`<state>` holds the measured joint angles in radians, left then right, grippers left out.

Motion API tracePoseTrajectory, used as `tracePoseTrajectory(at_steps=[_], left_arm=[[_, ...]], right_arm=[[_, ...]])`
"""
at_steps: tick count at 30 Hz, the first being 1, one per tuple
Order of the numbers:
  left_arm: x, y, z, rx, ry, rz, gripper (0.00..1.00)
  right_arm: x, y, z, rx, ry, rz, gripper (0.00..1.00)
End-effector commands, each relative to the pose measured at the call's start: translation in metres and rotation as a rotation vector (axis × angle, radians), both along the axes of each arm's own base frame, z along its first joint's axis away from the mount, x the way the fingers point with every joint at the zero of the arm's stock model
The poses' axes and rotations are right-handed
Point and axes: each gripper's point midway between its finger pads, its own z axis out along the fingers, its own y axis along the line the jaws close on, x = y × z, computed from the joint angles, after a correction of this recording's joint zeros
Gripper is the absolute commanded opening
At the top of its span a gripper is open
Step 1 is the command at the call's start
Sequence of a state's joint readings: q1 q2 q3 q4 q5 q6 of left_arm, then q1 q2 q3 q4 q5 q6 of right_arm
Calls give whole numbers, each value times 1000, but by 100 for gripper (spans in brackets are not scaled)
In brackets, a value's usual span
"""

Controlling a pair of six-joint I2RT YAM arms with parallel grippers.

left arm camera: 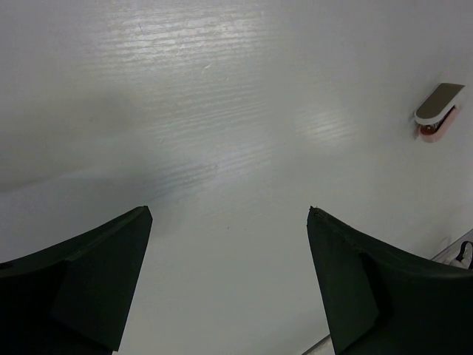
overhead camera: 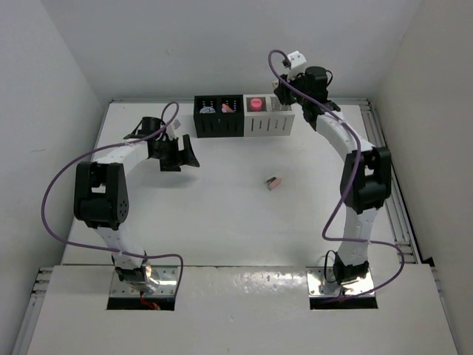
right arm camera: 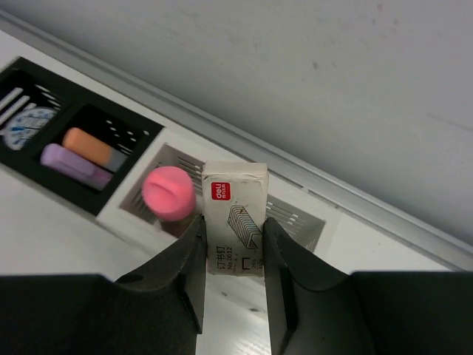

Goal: Sort the stationery into containers
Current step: Place the stationery into the container, then grab a piece of stationery with the right arm

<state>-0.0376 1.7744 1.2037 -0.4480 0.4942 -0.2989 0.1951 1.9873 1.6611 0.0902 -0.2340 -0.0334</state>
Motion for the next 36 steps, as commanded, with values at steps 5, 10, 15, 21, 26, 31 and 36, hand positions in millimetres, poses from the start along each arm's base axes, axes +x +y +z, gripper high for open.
tracePoseTrajectory(at_steps=[5,10,15,21,26,31,36], left_arm=[[6,5,10,-5,-24,-10,92],[6,7,8,-10,-16,-7,92],[11,7,8,-19,-1,-12,92],[19,7,11,-19,1,-34,92],[19,9,21,-5,-38,-32,92],[9,8,32,-9,-90,-60,92],[-5,-5,40,-82,-110,-157,91]], right_arm=[[51,-8,20,73,-118,-83,6],[57,-16,-2,43,-93,-98,5],[49,-27,-17,32,-49,-117,25],[37,-25,-11,-6,-43,-66,73],[7,-23,40,62,-78,40,69],[-90,-1,19,-53,64,334,48],[-178,2,-49,-202,238,568,40]])
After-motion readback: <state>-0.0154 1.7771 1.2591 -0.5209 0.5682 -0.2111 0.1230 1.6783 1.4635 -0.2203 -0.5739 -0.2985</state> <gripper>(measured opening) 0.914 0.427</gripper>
